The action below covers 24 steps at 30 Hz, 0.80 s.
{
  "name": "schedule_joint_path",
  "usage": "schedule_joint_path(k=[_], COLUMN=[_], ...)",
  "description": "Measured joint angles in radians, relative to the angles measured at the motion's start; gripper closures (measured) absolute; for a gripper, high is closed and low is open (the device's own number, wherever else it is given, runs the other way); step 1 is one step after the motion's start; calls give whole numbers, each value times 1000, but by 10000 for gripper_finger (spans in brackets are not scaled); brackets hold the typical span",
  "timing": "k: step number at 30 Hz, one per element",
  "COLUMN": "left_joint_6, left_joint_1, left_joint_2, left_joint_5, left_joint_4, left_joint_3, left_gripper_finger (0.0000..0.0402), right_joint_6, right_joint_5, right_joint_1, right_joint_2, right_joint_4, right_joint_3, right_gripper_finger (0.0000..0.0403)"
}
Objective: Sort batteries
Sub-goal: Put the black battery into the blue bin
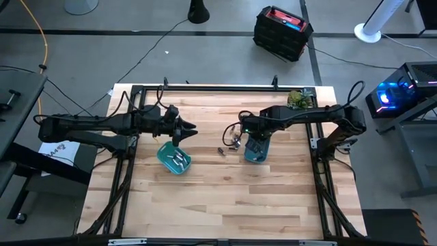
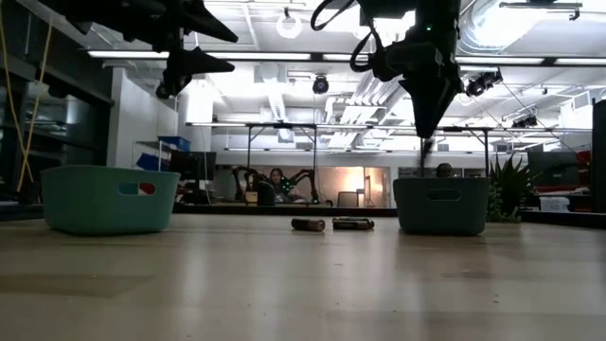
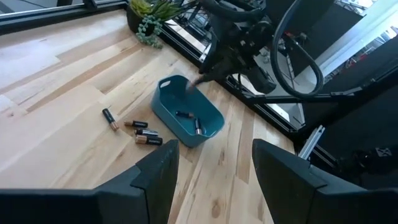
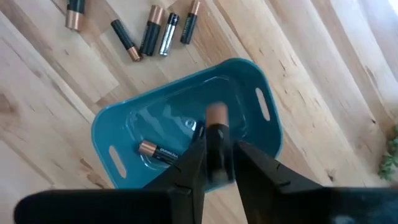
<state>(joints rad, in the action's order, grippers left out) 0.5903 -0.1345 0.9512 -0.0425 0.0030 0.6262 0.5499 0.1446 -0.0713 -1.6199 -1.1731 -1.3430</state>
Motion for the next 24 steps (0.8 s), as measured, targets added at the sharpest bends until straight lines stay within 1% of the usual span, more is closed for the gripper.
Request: schedule_joint_path(k=[3,7,9,11,14,17,20,24], left_joint_6=[0,0,-3,-14,-16,-16,-15,3], left_joint_1=[0,0,0,0,0,0,0,0], left_joint_2=[0,0,0,0,0,0,0,0], left_joint_5=[0,0,0,1,1,1,1,2], left_joint_4=[-1,-1,-1,-1,0,1,1,2], left_joint_3=[0,0,0,0,0,0,0,0], left_gripper_finger=[204,204,204,204,204,204,204,204], right_joint_6=[0,0,-1,-5,-9,-8,-12,-15], right_joint_5=[-6,-6,-6,-6,-40,-60,-67,-67], right_joint_1=[4,6,6,6,-10,-34,-62,-105], right_joint_2=[0,0,0,0,-13,-60,-124,-219], right_joint_4=[0,6,45,124,277,382,430,448], right_joint_3=[0,0,0,0,-1,-2,-2,-1], right_gripper_finger=[303,262,245,234,229,230,230,230])
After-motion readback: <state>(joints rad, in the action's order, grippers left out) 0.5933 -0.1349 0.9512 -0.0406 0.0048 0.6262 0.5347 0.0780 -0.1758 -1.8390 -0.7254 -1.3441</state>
